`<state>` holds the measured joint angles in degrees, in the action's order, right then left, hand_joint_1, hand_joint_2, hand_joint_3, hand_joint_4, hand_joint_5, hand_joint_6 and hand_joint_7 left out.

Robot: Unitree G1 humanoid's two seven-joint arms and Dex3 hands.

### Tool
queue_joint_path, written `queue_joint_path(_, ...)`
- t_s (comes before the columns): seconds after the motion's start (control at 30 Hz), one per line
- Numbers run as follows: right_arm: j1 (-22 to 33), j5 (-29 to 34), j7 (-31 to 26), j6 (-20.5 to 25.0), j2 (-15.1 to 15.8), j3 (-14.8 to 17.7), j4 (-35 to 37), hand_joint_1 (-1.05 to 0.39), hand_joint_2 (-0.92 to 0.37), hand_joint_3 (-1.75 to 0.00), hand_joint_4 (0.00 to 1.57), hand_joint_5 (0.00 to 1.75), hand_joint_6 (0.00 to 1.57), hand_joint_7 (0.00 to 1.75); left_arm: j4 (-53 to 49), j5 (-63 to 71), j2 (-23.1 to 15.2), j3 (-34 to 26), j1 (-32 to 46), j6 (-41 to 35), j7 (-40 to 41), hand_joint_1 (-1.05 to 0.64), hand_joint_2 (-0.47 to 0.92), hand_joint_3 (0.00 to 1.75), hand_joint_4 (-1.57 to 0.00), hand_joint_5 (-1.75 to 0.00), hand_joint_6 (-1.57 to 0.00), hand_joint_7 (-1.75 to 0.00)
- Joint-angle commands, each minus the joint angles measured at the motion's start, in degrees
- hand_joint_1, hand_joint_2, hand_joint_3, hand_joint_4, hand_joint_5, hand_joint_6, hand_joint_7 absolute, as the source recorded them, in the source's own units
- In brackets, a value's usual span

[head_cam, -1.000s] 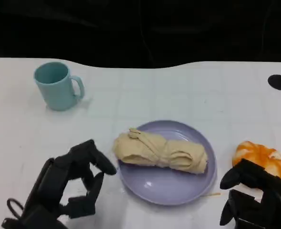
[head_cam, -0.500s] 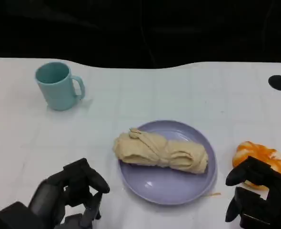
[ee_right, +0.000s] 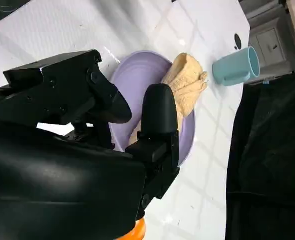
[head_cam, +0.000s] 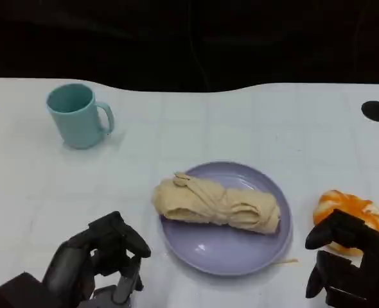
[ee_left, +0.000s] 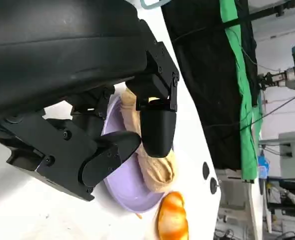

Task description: Grasp the towel on the left side of the plate with the left hand and place it into the plate.

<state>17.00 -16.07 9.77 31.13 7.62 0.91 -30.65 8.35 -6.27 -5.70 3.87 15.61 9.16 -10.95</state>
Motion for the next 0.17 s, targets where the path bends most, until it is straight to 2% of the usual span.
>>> queue_joint_path(0.03, 0.45, 0.21, 0.19, 0.49, 1.3, 0.48, -0.64, -0.02, -0.71, -1.1, 0.73, 1.75, 0.5, 1.74, -0.3, 0.18, -0.62, -0.85, 0.49, 1.51, -0.67, -0.12, 0.55, 1.22, -0.71, -1.75, -0.62, -1.56)
queue_joint_path(0.17, -0.09, 0.34, 0.23, 1.15, 1.83, 0.06, -0.85, -0.02, -0.7, -1.11, 0.74, 1.75, 0.51, 1.74, -0.04, -0.17, -0.81, -1.24, 0.94, 1.41, -1.12, -0.15, 0.53, 1.24, -0.71, -1.74, -0.62, -1.55)
